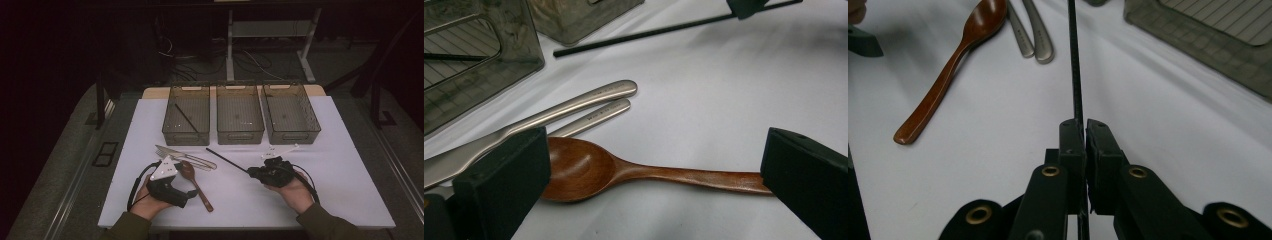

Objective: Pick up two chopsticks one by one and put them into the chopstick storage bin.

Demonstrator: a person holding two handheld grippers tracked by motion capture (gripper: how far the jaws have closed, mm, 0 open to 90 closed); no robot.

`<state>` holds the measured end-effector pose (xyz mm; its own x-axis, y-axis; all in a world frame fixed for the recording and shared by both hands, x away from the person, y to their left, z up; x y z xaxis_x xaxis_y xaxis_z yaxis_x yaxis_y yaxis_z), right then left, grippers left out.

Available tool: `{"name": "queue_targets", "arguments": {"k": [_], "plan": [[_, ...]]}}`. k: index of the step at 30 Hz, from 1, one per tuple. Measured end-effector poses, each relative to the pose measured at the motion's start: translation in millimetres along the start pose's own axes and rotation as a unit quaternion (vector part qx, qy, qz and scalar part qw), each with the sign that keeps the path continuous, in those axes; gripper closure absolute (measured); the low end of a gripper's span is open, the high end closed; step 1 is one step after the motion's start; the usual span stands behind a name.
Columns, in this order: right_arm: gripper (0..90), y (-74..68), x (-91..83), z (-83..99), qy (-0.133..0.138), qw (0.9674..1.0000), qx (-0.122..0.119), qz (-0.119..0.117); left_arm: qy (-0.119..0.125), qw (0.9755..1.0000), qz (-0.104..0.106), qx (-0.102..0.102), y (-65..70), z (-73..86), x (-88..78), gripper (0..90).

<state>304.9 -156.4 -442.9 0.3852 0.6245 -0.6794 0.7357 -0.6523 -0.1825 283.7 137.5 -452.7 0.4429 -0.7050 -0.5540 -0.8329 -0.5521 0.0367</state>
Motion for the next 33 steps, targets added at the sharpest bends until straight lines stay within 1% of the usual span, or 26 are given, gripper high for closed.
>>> {"name": "queue_targets", "arguments": {"k": [8, 10, 14, 18, 24, 28, 33], "plan": [[86.6, 8.0, -15.3, -4.5, 0.02, 0.9998, 0.008, 0.001, 0.001, 1.0, 0.001, 0.0, -0.2, 0.2, 0.6, 0.0], [86.6, 8.9, -18.4, -6.0, 0.025, 0.9996, 0.011, 0.0, 0.003, 1.0, 0.005, -0.002, -0.5, 0.2, 1.2, 0.0], [86.6, 9.7, -24.3, -10.1, 0.034, 0.9994, 0.01, -0.005, 0.003, 1.0, 0.007, -0.004, -0.6, 0.2, 1.7, 0.0], [86.6, 11.1, -29.0, -14.6, 0.043, 0.999, 0.013, -0.005, 0.008, 0.9999, 0.009, -0.01, -1.1, 0.0, 1.8, 0.0], [86.6, 12.5, -31.8, -21.7, 0.051, 0.9986, 0.016, -0.004, 0.011, 0.9998, 0.011, -0.014, -1.0, -0.4, 1.7, 0.0], [86.5, 13.3, -30.8, -27.5, 0.056, 0.9984, 0.013, 0.0, 0.011, 0.9997, 0.012, -0.017, -1.0, -0.4, 2.2, 0.0], [86.5, 14.0, -27.3, -36.8, 0.061, 0.9981, 0.009, 0.003, 0.01, 0.9998, 0.011, -0.014, -0.7, -0.3, 2.2, 0.0]]}}
Point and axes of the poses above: each handheld gripper's, and its own axes: x roughly forward along the jaws, z roughly out of its underside, y roughly to its right, the point moved 4 cm from there along x, roughly forward along the jaws, and after that the axes turned 1 degree about x, right-handed, at the moved point
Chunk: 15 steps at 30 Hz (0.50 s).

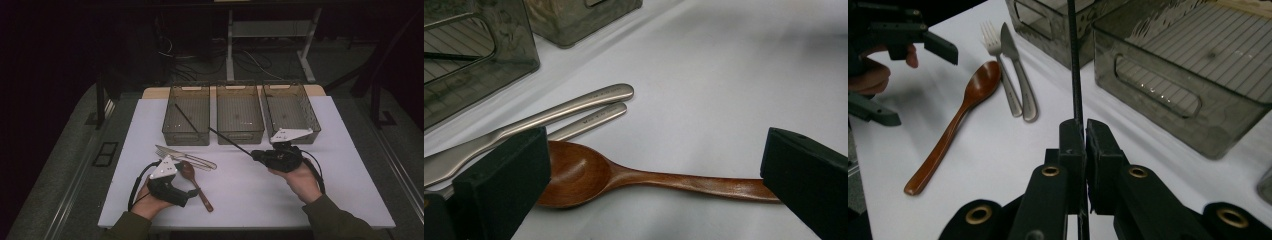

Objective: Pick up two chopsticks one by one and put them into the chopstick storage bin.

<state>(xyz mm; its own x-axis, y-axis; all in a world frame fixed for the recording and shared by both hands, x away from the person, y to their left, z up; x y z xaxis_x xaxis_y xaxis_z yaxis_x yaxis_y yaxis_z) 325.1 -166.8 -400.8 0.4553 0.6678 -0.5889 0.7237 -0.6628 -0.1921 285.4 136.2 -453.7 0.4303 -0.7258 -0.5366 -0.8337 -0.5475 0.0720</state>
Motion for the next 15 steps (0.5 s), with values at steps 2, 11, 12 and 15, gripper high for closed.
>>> {"name": "queue_targets", "arguments": {"k": [2, 11, 12, 15], "plan": [[86.6, 0.3, 2.6, -3.3, 0.0, 1.0, 0.0, 0.0, 0.0, 1.0, 0.0, 0.0, 0.1, -0.1, -0.1, 0.0], [86.5, 1.8, 19.4, -20.9, 0.002, 1.0, -0.003, 0.006, 0.004, 1.0, -0.001, -0.004, -0.3, 1.0, -1.9, 0.0], [86.5, 2.0, 21.2, -23.3, 0.002, 1.0, -0.003, 0.006, 0.005, 1.0, 0.0, -0.005, -0.5, 1.0, -1.9, 0.0], [86.6, 3.0, 26.6, -31.4, 0.006, 0.9999, -0.003, 0.008, 0.004, 1.0, 0.0, -0.004, -1.1, 1.0, -1.3, 0.0]]}}
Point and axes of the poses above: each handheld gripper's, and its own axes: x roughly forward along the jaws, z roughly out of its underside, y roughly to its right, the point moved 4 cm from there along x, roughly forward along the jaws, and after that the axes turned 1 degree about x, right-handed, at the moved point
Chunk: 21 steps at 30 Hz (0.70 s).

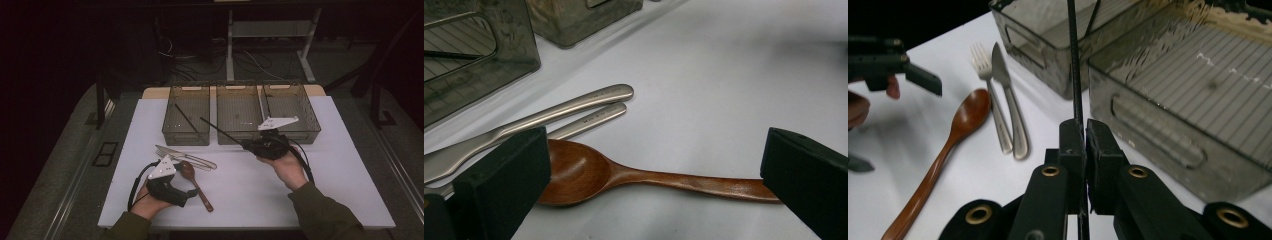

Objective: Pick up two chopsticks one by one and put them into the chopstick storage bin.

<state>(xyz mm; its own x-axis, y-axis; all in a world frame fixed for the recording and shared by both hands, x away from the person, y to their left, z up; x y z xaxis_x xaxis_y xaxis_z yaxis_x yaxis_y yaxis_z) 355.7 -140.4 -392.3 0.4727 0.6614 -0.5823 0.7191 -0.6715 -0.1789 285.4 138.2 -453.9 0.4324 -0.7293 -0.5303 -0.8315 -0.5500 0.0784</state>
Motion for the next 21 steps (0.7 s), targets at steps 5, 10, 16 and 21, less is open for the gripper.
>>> {"name": "queue_targets", "arguments": {"k": [5, 10, 16, 21], "plan": [[86.6, 0.2, 7.8, -14.2, 0.001, 1.0, 0.0, 0.002, 0.002, 1.0, 0.001, 0.001, 0.7, -0.4, -0.3, 0.0], [86.6, 1.0, 15.5, -26.3, -0.003, 1.0, 0.005, 0.005, 0.004, 1.0, 0.002, -0.004, 2.0, -1.1, -0.2, 0.0], [86.6, 3.2, 27.6, -39.4, -0.001, 0.9999, 0.006, 0.013, 0.004, 1.0, 0.002, -0.005, 2.6, -1.5, 0.1, 0.0], [86.5, 3.6, 37.9, -52.4, -0.002, 0.9998, 0.008, 0.02, 0.007, 1.0, 0.001, -0.007, 3.0, -1.9, 0.5, 0.0]]}}
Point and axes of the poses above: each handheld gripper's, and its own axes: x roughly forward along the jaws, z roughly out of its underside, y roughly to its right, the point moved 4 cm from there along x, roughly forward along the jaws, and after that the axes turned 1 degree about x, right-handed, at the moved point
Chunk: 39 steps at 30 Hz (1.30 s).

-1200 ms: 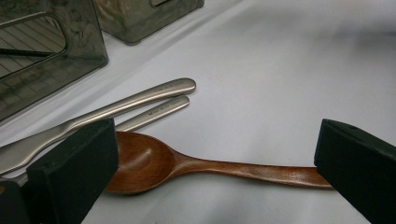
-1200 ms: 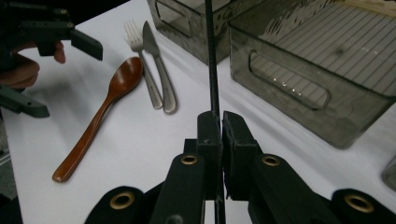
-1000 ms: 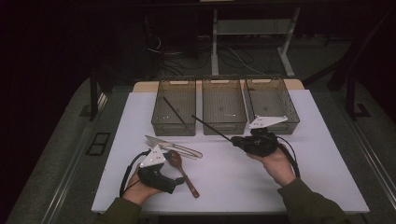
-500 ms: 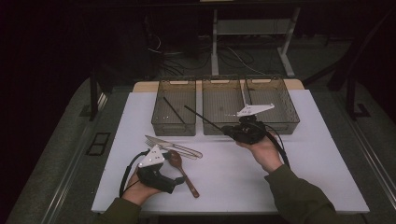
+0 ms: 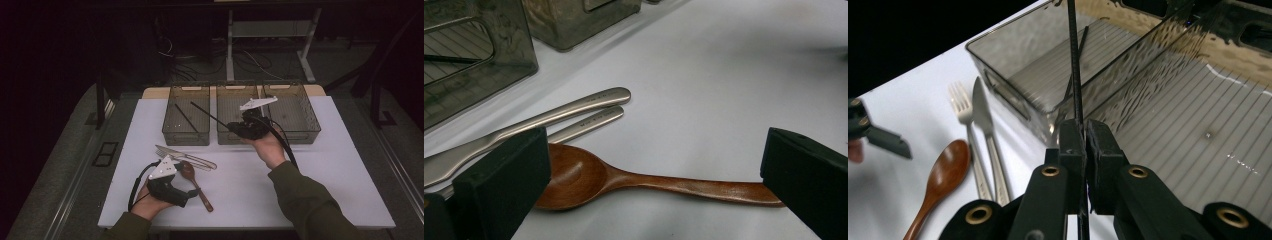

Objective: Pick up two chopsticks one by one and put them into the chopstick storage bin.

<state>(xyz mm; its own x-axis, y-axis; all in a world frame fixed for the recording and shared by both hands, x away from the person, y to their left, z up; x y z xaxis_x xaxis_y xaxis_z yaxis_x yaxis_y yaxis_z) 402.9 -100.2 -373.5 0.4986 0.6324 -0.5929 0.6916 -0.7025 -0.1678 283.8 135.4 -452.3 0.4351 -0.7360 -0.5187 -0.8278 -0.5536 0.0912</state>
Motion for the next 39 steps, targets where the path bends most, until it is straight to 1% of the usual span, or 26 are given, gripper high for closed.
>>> {"name": "queue_targets", "arguments": {"k": [4, 6, 7, 8, 10, 16, 18, 22, 29, 34, 37, 38, 39], "plan": [[86.6, 0.5, 7.9, -9.5, -0.001, 0.9999, -0.001, 0.011, 0.0, 1.0, 0.0, 0.0, 0.0, -0.1, 0.2, 0.0], [86.5, 0.5, 10.0, -11.3, -0.003, 0.9999, 0.001, 0.012, 0.0, 1.0, 0.0, 0.0, 0.0, -0.1, 0.2, 0.0], [86.5, 1.8, 15.6, -15.2, -0.004, 0.9999, -0.002, 0.015, 0.001, 1.0, 0.001, 0.0, 0.1, -0.1, 0.1, 0.0], [86.5, 1.8, 15.6, -15.2, -0.004, 0.9999, -0.002, 0.015, 0.001, 1.0, 0.001, -0.001, 0.2, -0.2, 0.2, 0.0], [86.5, 1.7, 24.6, -21.0, -0.008, 0.9998, 0.004, 0.017, 0.001, 1.0, 0.001, -0.001, 0.5, -0.3, 0.5, 0.0], [86.5, -0.1, 47.8, -32.7, -0.021, 0.9995, 0.01, 0.02, 0.002, 1.0, 0.003, 0.001, 0.4, -0.7, 0.7, 0.0], [86.5, -1.2, 56.4, -36.4, -0.028, 0.9993, 0.01, 0.022, 0.001, 1.0, 0.002, 0.006, -0.2, -0.8, 0.5, 0.0], [86.5, -2.7, 73.6, -43.0, -0.041, 0.9987, 0.014, 0.028, 0.002, 1.0, 0.003, 0.005, 1.1, -0.9, 0.8, 0.0], [86.5, -3.1, 101.0, -50.5, -0.056, 0.9975, 0.021, 0.037, 0.001, 1.0, 0.005, 0.006, 1.2, -1.1, 0.5, 0.0], [86.4, -4.5, 118.5, -53.4, -0.063, 0.9967, 0.036, 0.039, 0.002, 0.9999, 0.005, 0.012, 2.2, -1.9, -0.3, 0.0], [86.4, -6.7, 126.9, -53.8, -0.065, 0.9963, 0.04, 0.039, 0.0, 0.9999, 0.006, 0.011, 2.5, -1.7, 0.2, 0.0], [86.4, -6.7, 126.9, -53.8, -0.065, 0.9963, 0.04, 0.039, 0.0, 0.9999, 0.006, 0.011, 2.5, -1.7, 0.2, 0.0], [86.4, -8.3, 131.3, -53.9, -0.066, 0.9962, 0.043, 0.036, 0.0, 0.9999, 0.006, 0.01, 2.6, -1.6, 0.3, 0.0]]}}
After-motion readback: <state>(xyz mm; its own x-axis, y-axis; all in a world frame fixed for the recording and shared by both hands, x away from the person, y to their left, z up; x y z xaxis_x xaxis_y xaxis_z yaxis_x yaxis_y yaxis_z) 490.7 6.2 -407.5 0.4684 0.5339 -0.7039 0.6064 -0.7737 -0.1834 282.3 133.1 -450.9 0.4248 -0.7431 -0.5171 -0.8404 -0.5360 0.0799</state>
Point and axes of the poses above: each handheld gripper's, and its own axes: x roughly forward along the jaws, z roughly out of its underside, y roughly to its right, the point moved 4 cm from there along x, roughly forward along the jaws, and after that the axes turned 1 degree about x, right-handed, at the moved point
